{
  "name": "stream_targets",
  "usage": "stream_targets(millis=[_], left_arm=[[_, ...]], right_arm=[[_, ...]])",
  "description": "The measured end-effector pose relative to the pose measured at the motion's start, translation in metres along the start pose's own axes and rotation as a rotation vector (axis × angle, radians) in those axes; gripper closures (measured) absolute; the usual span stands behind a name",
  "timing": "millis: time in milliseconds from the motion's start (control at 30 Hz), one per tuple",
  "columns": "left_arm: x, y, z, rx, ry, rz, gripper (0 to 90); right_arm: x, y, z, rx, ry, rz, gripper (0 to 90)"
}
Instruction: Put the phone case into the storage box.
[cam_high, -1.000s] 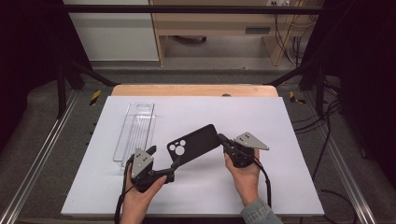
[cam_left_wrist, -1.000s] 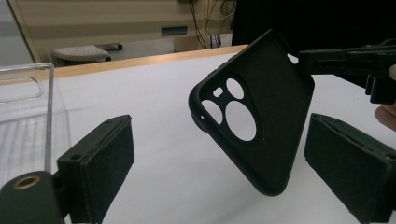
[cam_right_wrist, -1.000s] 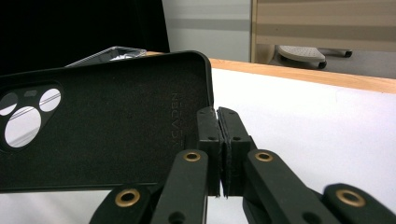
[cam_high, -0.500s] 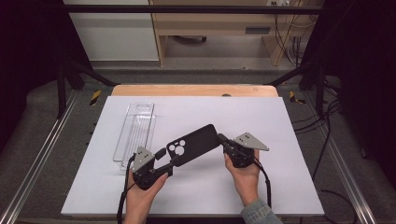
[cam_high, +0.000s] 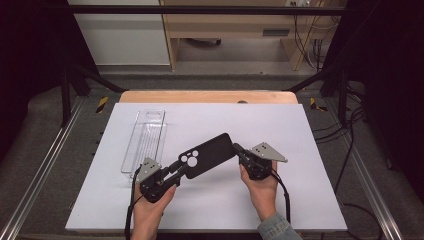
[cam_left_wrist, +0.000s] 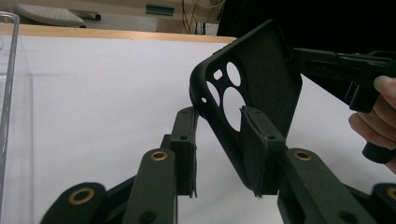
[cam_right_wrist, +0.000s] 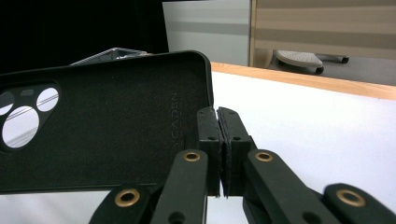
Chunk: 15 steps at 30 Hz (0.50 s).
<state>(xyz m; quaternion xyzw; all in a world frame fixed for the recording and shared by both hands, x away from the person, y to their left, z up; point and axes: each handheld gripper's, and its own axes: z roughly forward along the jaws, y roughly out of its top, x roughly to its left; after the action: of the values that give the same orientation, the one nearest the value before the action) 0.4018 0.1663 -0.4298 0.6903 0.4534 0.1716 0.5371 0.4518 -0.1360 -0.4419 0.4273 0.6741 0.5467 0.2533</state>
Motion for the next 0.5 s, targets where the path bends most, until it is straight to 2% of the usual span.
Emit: stream_targets(millis=[233,500], left_arm=[[0.0008,-0.0005,0.0002,0.002,0.002,0.004,72.2],[0.0036,0.0006,-0.0014,-0.013,-0.032,-0.034,80.0]], right_arm=[[0.0007,-0.0005,0.0006,0.003,-0.001,-0.01,88.5],[0.0014,-0.0006,0.0005,0.003,0.001,-0.013,88.5]])
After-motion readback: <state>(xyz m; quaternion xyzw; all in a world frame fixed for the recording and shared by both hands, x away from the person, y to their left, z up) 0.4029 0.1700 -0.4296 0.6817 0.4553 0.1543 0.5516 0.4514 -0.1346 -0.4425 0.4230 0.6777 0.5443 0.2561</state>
